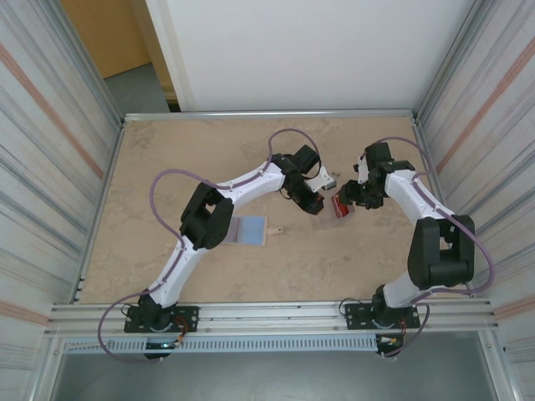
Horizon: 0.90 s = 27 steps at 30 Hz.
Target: Put the credit cards into the card holder
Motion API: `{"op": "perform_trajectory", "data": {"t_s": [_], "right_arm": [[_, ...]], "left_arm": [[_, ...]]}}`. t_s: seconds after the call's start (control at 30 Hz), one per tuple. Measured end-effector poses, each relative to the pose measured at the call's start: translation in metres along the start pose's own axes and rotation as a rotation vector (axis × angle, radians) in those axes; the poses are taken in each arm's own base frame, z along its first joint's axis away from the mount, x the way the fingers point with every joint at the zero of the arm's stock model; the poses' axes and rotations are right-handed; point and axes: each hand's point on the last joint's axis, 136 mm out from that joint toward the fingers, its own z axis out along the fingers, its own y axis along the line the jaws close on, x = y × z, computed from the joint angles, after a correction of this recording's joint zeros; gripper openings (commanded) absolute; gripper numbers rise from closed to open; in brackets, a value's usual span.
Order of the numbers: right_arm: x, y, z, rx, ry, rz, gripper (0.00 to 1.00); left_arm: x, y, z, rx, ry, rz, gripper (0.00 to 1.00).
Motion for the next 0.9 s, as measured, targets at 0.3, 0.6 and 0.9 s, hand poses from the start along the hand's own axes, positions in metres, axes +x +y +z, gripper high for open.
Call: {"op": "perform_trajectory", "data": {"t_s": [0.3,0.6,0.9], "right_arm": [[0.0006,-0.0065,0.0072,0.031,0.015,0.002,0.56],[0.0002,-0.0079,0.0066,0.040,0.012,-0.011,0.51],[-0.0014,-0.0052,-0.0004,0.032,-0.008,-0.019,0.40]], "left_arm": [[0.0002,0.0011,0.0003,-0.001,-0.004,0.001,0.00],[0.0005,0.0012,0.0004,-0.002,-0.009,0.004,0.00],[0.0008,0.0013,0.0006,-0.002,-0.009,0.005,0.00]]}}
